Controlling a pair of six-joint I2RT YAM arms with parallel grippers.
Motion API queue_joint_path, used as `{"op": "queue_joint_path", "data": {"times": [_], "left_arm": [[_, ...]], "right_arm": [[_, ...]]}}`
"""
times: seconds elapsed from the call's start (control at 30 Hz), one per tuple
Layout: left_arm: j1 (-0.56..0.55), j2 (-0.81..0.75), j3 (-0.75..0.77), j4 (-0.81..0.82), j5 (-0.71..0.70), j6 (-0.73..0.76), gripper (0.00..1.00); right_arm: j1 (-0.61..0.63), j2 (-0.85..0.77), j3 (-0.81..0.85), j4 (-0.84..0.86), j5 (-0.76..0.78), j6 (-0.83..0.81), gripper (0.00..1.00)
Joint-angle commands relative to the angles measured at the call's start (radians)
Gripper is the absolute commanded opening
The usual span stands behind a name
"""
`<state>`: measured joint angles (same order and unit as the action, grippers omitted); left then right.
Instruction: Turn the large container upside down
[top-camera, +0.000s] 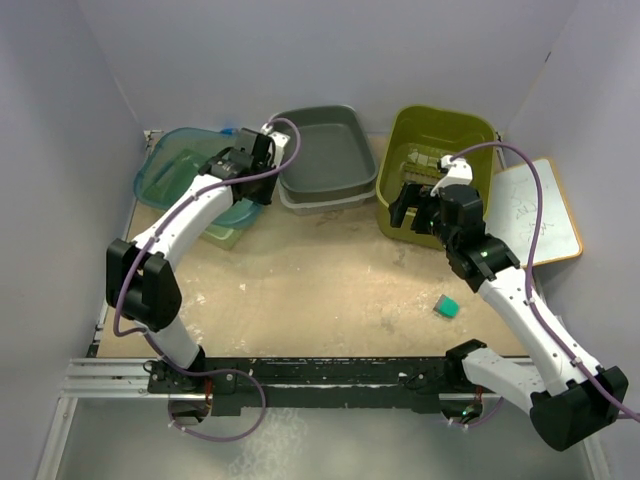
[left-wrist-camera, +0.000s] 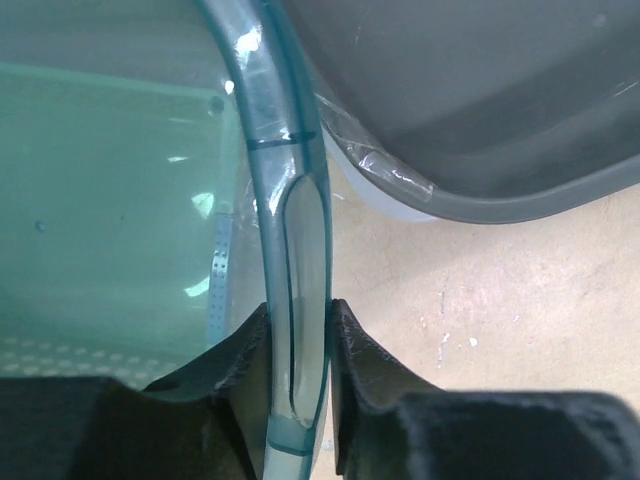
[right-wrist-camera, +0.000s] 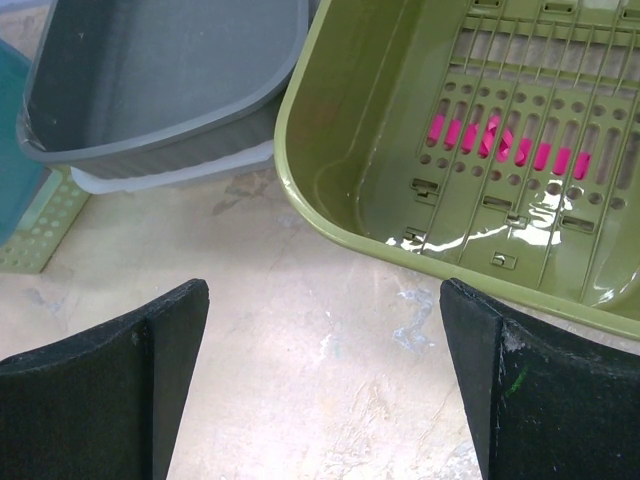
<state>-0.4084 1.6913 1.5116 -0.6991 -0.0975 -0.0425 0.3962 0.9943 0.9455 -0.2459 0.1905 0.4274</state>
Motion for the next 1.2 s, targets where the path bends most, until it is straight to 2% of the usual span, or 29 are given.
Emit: {"op": "queue_joint_path", "data": {"times": [0.0,0.1,0.27,0.4,0.5,0.67,0.93,1.0,1.1,1.17], "left_arm": [[0.001,-0.036,0.108,-0.025,-0.075,0.022,0.14],[0.002,-0.079,0.18,-0.052,-0.129,0.022,0.0],[0.0,-0.157,0.292,-0.056,-0.17,0.003,0.0],[0.0,-0.211,0.379,-0.081,-0.131,-0.027,0.0],[-0.001,-0.243,0.433,-0.099,-0.06,-0.079,0.0],[0.0,-0.315,0.431,-0.094,0.127,-0.213,0.0],[0.0,-0.384,0.485,-0.149,0.299,-0.573,0.0],[0.0,-0.427,0.441,-0.109,0.371,-0.662,0.0],[0.0,-0.507,0.267,0.055,0.508,-0.825,0.0],[0.0,-0.557,0.172,0.135,0.54,-0.91,0.0]], "right_arm": [[-0.005,-0.024,-0.004,0.008,0.0,0.011,1.0],[-0.005,-0.022,-0.008,0.012,-0.003,0.017,1.0],[-0.005,-0.013,-0.008,0.02,-0.01,0.03,1.0],[-0.005,-0.02,-0.019,0.022,-0.007,0.03,1.0],[-0.004,-0.028,-0.026,0.027,-0.005,0.026,1.0],[-0.005,-0.035,-0.008,0.016,0.009,0.01,1.0],[-0.005,-0.071,0.066,-0.051,0.103,-0.009,1.0],[-0.005,-0.086,0.076,-0.051,0.127,-0.014,1.0],[-0.004,-0.107,0.088,-0.039,0.161,-0.024,1.0],[-0.005,-0.115,0.098,-0.037,0.184,-0.031,1.0]]}}
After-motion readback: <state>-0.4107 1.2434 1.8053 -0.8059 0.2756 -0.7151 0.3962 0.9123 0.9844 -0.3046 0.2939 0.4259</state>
